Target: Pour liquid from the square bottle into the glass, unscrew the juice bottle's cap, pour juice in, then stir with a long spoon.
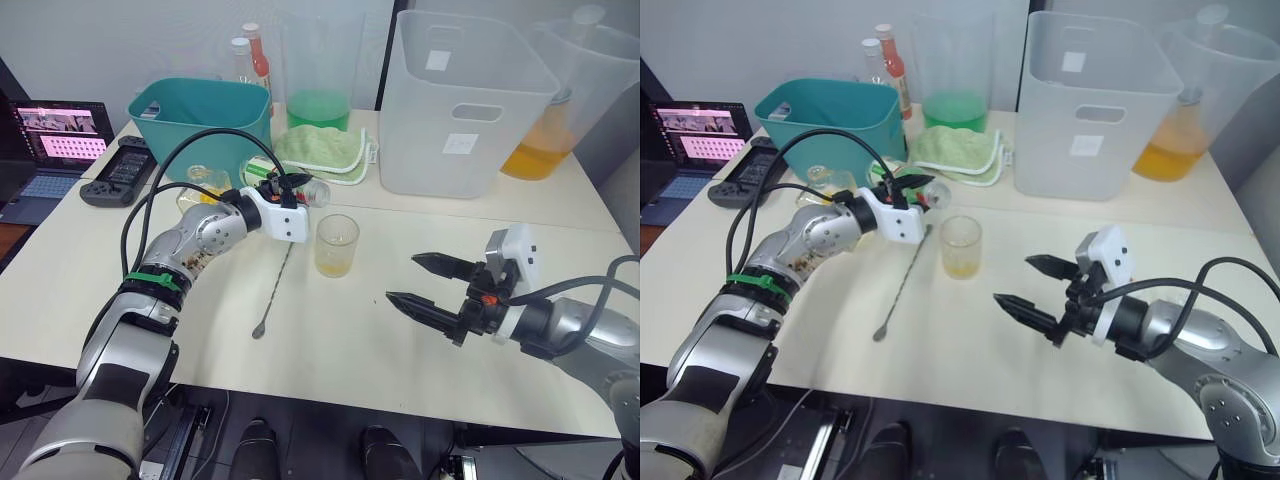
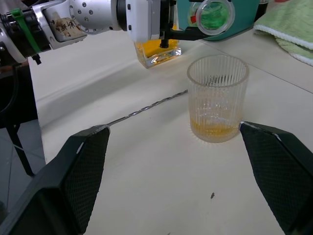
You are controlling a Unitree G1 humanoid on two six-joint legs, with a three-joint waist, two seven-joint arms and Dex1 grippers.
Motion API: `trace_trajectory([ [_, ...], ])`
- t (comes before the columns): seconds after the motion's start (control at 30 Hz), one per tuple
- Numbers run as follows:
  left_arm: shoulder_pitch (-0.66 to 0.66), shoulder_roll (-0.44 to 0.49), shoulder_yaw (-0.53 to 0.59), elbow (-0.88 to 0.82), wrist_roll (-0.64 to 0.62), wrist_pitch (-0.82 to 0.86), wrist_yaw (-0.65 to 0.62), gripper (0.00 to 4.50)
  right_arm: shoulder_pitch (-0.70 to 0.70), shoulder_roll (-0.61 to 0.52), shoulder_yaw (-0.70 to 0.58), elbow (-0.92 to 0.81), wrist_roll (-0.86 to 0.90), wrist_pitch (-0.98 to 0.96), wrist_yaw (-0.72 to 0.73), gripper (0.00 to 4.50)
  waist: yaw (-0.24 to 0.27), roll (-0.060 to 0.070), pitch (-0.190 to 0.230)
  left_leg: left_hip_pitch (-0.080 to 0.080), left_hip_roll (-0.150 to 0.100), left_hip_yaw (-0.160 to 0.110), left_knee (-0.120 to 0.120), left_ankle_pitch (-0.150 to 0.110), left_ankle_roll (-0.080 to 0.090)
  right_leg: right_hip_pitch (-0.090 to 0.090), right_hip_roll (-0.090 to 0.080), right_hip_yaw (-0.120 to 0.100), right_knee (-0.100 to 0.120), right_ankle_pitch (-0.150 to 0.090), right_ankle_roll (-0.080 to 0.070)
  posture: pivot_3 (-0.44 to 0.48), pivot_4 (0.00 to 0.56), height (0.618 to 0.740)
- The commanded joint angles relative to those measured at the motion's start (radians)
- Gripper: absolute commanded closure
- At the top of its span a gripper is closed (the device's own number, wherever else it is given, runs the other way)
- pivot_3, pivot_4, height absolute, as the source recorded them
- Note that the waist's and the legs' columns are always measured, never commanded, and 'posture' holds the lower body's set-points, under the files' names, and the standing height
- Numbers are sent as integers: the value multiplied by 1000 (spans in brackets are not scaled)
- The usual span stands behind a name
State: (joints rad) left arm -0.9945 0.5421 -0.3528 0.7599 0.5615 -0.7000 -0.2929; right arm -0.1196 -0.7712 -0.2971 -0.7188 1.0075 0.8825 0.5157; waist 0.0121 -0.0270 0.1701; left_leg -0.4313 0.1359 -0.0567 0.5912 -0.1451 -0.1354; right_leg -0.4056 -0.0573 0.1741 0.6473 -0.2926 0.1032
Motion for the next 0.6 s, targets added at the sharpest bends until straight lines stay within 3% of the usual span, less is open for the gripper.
trace_trajectory([
  [0.03,-31,0,6,-28,11,-27,43,2995,2,-9,-43,-35,36,-19,-18,8,0,0,0,0,0,0,0,0,0,0,0,0,0,0,0,0,150,733],
  [0.6,-20,14,-29,-73,140,-21,153,2995,6,7,-52,-33,74,-32,-78,8,0,0,0,1,0,0,0,0,0,0,0,0,0,0,0,0,150,733],
])
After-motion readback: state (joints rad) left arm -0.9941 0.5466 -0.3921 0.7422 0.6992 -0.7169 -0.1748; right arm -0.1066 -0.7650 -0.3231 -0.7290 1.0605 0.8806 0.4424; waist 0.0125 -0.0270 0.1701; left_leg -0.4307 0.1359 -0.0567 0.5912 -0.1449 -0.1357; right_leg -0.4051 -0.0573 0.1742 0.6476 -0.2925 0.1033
